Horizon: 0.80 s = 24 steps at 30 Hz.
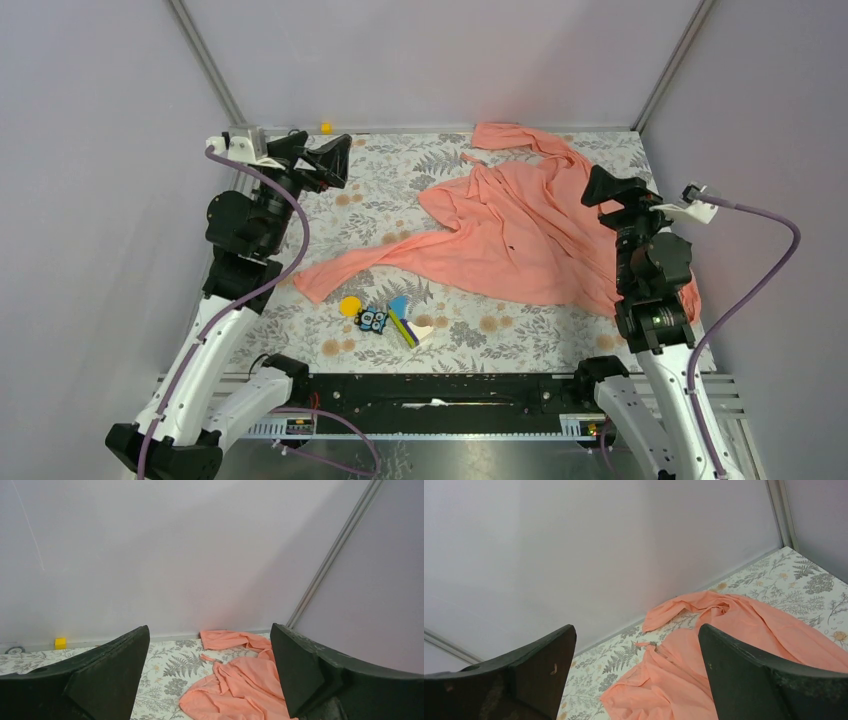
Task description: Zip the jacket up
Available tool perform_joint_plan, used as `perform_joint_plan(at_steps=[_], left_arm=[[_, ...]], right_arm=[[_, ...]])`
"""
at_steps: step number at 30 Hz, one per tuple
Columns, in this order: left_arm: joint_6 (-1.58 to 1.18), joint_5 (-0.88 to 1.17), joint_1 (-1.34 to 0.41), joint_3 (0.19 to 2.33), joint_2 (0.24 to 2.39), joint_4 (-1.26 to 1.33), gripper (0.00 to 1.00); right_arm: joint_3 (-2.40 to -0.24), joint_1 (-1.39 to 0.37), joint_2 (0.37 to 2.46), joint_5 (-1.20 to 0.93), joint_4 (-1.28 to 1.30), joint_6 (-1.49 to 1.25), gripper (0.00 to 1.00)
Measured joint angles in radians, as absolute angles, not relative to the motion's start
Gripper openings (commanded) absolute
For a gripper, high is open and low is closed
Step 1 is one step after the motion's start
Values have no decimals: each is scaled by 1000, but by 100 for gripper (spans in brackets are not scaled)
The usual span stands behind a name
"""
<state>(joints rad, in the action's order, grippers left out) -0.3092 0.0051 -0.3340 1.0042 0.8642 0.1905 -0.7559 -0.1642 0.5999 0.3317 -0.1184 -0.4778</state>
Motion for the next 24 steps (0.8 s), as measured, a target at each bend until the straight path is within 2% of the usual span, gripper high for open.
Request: perform_joint_plan(at_steps=[9, 17, 24], left_arm=[[-314, 21, -336, 1004, 894, 205, 99], [-339, 31, -350, 1005, 958, 204, 99], [-382, 59, -353, 1119, 1143, 98, 99]], right_arm=[[-843, -164, 811, 292, -90, -496, 100], [-853, -169, 1037, 138, -127, -515, 100], [-922, -274, 1330, 150, -256, -562, 99]])
